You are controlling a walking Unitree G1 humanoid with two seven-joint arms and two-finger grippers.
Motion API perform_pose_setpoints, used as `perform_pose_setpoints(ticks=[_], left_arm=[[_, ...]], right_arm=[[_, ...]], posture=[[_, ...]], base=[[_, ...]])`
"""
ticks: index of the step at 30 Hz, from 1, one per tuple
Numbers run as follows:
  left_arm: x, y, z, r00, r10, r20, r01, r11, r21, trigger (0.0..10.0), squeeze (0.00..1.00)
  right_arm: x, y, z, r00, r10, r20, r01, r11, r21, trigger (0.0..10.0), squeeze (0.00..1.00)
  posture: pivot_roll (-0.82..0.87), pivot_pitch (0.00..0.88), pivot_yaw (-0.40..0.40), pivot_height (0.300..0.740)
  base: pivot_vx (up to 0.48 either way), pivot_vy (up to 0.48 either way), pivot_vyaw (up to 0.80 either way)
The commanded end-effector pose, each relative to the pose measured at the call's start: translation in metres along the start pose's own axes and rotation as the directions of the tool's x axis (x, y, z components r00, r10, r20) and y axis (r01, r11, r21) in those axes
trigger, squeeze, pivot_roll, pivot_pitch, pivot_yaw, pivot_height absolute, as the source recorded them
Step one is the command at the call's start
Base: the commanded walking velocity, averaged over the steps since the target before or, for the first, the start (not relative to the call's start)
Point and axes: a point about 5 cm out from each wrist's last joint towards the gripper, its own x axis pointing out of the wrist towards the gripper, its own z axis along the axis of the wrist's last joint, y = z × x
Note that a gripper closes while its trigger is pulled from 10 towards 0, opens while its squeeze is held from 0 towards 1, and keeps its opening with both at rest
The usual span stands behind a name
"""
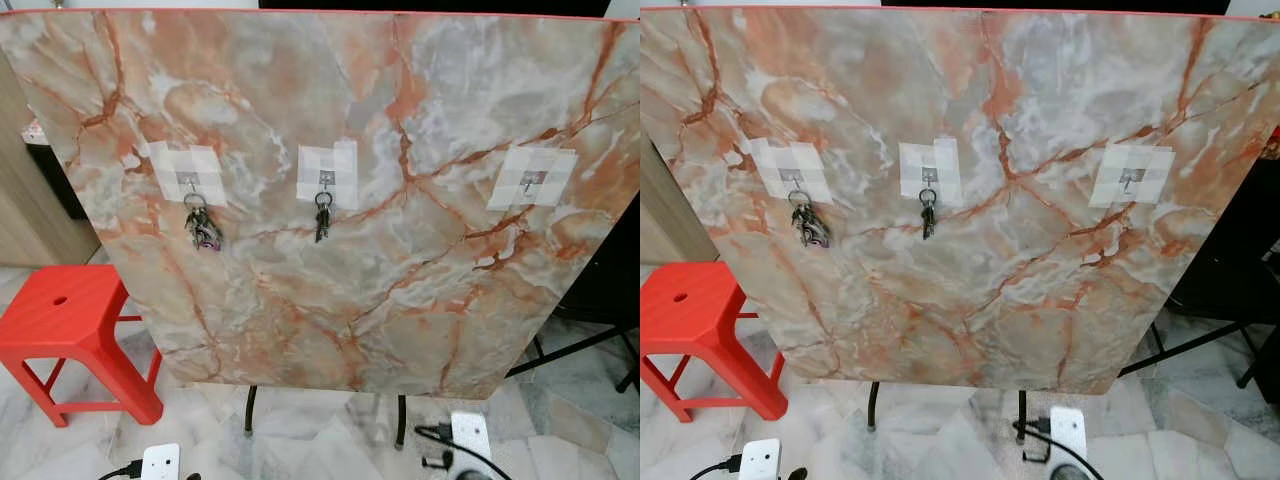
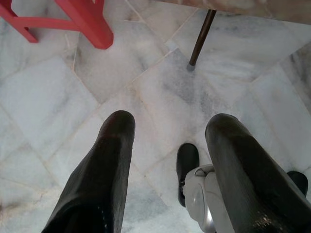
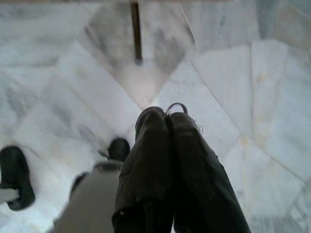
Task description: Hang keys on a hook
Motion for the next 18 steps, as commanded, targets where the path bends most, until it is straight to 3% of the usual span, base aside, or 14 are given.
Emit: perform_pose_setpoints(ticks=[1, 10, 18], left_arm=[[-0.001, 0.0, -0.006, 1.0, 0.001, -0.028, -0.001, 1.0, 0.003, 10.0, 0.0], [-0.001, 0.001, -0.005, 1.0, -0.001, -0.028, 0.001, 1.0, 0.003, 10.0, 0.0], [-0.001, 0.0, -0.006, 1.0, -0.004, -0.026, 0.004, 1.0, 0.002, 10.0, 0.0]], right_arm=[[0.0, -0.002, -0.004, 1.0, 0.005, -0.01, -0.005, 1.0, 0.0, 10.0, 0.0], [-0.002, 0.001, -0.015, 1.0, 0.0, -0.026, 0.0, 1.0, -0.004, 10.0, 0.0], [-0.001, 0.004, -0.008, 1.0, 0.006, 0.001, -0.006, 1.0, 0.018, 10.0, 0.0]], posture=[[-0.01, 0.0, -0.021, 0.74], [-0.01, 0.0, -0.02, 0.74], [-0.01, 0.0, -0.016, 0.74]], base=[[0.0, 0.0, 0.0], [0.0, 0.0, 0.0], [0.276, 0.0, 0.0]])
